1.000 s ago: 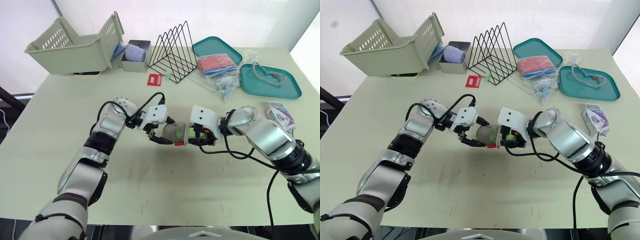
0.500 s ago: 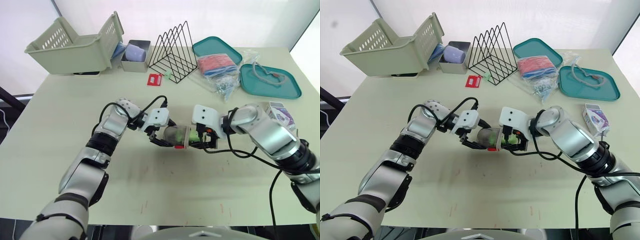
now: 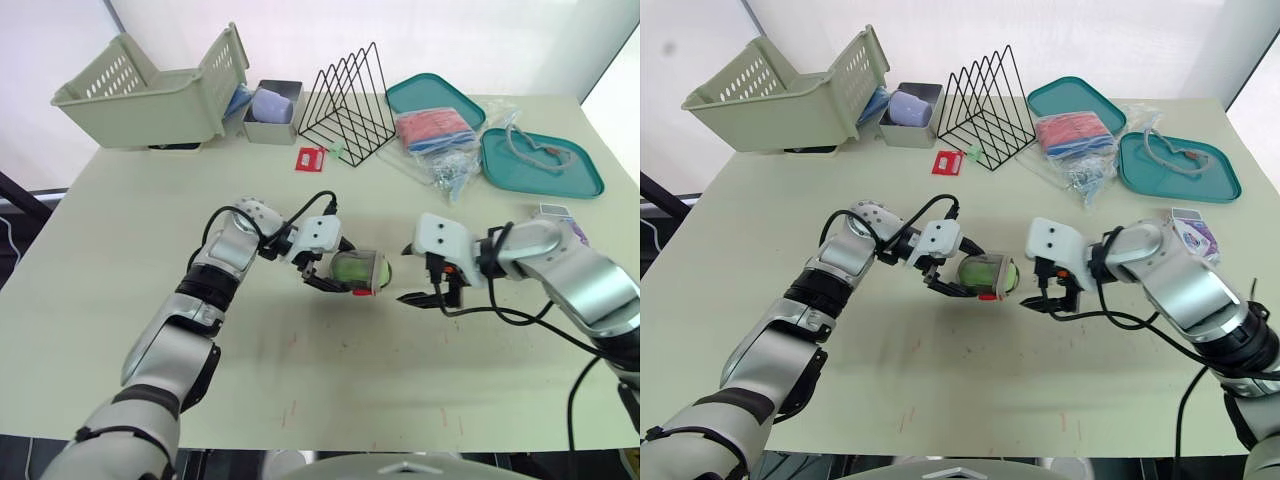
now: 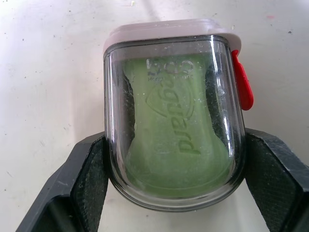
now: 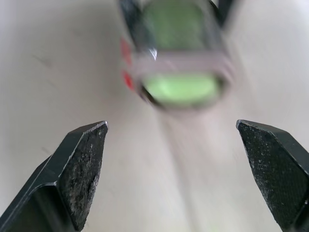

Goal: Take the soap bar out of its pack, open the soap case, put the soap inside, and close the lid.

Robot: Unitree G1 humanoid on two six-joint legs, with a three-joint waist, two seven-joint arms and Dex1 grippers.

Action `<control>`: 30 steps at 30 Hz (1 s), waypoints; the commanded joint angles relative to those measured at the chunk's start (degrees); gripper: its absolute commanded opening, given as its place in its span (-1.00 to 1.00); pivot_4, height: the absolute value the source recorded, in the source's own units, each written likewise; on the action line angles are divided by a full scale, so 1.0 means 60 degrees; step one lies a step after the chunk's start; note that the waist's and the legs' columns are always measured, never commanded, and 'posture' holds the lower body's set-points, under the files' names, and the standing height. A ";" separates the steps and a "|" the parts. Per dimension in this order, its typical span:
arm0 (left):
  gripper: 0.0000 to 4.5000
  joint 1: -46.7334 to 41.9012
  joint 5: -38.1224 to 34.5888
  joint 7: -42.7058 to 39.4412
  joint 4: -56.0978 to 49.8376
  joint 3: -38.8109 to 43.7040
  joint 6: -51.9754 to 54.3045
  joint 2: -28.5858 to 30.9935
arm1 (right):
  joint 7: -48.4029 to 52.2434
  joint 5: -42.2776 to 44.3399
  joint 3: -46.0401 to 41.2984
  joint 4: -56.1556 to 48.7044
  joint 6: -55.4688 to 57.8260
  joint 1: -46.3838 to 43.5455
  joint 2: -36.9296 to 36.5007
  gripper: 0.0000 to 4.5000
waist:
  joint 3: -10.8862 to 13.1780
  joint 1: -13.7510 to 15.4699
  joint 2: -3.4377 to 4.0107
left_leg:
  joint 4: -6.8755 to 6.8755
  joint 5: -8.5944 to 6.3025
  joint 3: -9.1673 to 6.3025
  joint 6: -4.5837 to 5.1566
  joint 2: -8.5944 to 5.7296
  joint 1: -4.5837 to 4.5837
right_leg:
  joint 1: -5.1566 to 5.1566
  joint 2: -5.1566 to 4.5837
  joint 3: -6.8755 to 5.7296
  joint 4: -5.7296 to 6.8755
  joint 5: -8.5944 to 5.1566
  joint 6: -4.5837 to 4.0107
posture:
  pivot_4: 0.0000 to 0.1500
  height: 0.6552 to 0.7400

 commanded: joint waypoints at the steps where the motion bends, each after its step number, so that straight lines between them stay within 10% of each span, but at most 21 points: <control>1: 0.53 -0.0114 -0.0309 -0.0024 -0.0302 0.0270 0.0067 0.0027 | -0.0156 -0.0072 -0.0582 -0.0056 -0.0699 0.0404 -0.0158 0.15 | 0.0000 -0.0005 0.0000 | 0.0000 0.0000 0.0000 0.0000 0.0000 0.0000 | 0.0000 0.0000 0.0000 0.0000 0.0000 0.0000 | 1.00 1.00; 7: 0.53 -0.0069 -0.0435 -0.0011 -0.0492 0.0329 0.0250 -0.0014 | -0.0539 -0.0009 -0.0695 -0.0107 -0.1282 0.1139 0.0263 -0.96 | 0.0000 -0.0023 -0.0001 | -0.0001 0.0000 -0.0001 0.0000 0.0000 0.0001 | 0.0000 0.0001 0.0001 0.0000 0.0000 0.0000 | 1.00 1.00; 30: 0.53 0.0025 -0.0500 0.0102 -0.0842 0.0221 0.0570 0.0005 | -0.0912 -0.1097 0.0449 0.0294 -0.1852 0.0586 0.1556 -0.96 | 0.0001 -0.0003 -0.0001 | 0.0001 0.0000 0.0001 -0.0001 0.0000 0.0000 | 0.0001 0.0000 0.0002 0.0000 0.0000 0.0000 | 1.00 1.00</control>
